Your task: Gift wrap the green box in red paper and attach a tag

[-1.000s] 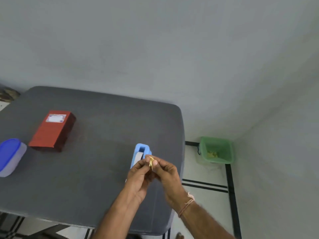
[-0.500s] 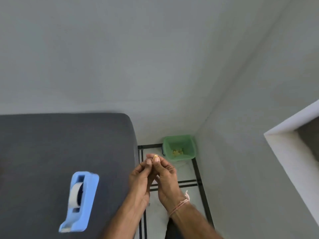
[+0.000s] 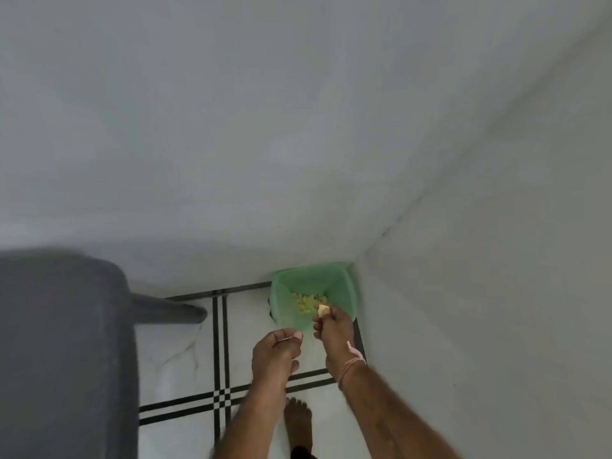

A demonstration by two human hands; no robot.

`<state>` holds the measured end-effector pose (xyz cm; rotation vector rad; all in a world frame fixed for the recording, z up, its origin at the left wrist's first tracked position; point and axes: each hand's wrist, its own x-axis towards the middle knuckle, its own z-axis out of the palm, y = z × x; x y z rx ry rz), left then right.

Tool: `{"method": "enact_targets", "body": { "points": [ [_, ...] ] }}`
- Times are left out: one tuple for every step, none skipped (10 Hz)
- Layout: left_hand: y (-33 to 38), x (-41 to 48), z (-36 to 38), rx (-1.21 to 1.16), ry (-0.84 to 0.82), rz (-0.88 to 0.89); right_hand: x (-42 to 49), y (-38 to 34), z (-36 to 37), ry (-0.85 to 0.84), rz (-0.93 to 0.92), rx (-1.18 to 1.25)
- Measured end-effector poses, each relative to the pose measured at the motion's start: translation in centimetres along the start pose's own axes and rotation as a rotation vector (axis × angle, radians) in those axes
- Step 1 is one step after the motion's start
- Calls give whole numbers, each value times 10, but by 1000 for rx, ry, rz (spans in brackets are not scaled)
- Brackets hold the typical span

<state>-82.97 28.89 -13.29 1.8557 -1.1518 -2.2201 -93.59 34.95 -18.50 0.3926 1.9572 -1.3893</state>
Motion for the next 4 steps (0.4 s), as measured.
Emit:
{"method": "enact_targets", "body": {
  "points": [
    [-8, 51, 16, 40, -1, -32, 73, 14, 0, 5, 109, -23],
    [-10, 80, 21, 75, 38, -35, 120, 29, 2, -73, 211, 10],
    [-6, 86, 16, 132, 52, -9, 134, 31, 0, -87, 276, 89],
    [3, 67, 4, 198, 50, 48, 110, 31, -3, -66, 273, 107]
  ]
}}
